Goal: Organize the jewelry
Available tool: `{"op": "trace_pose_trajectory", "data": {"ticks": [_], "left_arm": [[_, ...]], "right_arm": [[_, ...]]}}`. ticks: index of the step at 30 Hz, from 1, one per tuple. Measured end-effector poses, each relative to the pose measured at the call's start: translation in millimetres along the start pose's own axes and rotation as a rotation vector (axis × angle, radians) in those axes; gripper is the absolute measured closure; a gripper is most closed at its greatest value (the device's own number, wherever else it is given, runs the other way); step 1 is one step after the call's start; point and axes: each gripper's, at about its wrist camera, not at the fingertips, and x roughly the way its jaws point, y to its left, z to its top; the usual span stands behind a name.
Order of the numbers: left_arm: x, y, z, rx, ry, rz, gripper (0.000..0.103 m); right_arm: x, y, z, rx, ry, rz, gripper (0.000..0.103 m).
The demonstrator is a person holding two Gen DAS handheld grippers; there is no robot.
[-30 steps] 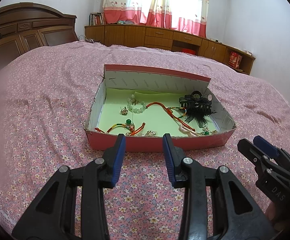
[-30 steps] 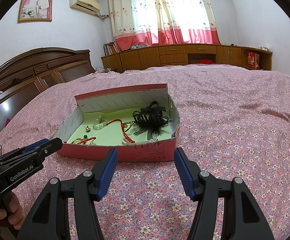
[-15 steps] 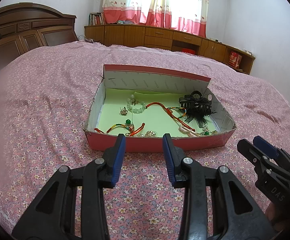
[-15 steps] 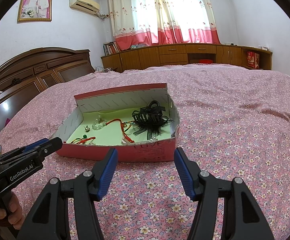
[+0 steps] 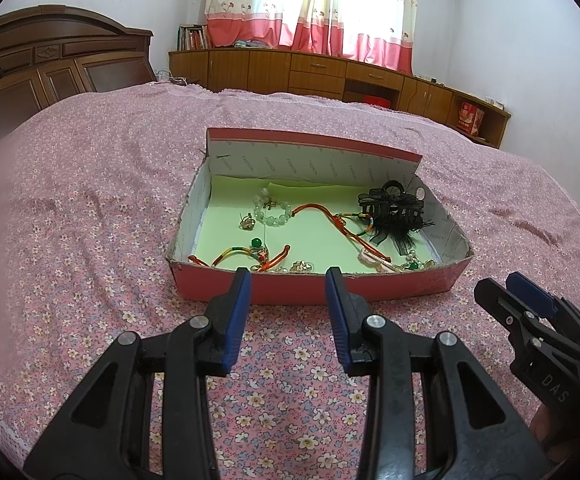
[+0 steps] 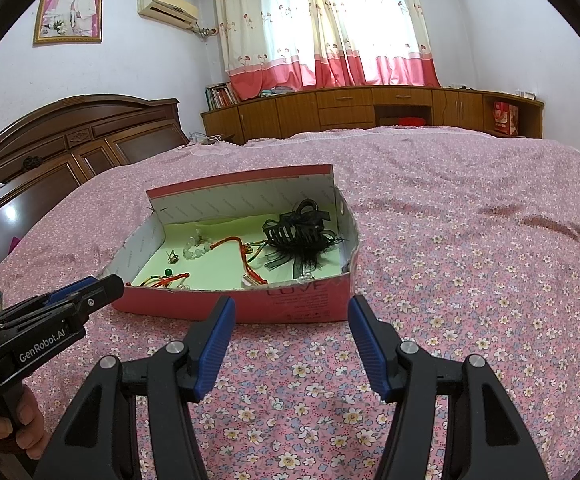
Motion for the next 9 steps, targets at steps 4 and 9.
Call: {"op": "trace_pose_trajectory", "data": {"ticks": [4, 9], "left_arm": [[0.1, -0.5, -0.2, 0.000, -0.002, 0.000, 0.073], [0.3, -0.8, -0.1, -0.001, -0.004, 0.001, 0.073]], "right_arm": [[-0.1, -0.1, 0.0, 0.000, 0.000, 0.001, 0.042], [-0.1, -0.3, -0.1, 0.000, 0.000, 0.001, 0.042]]}}
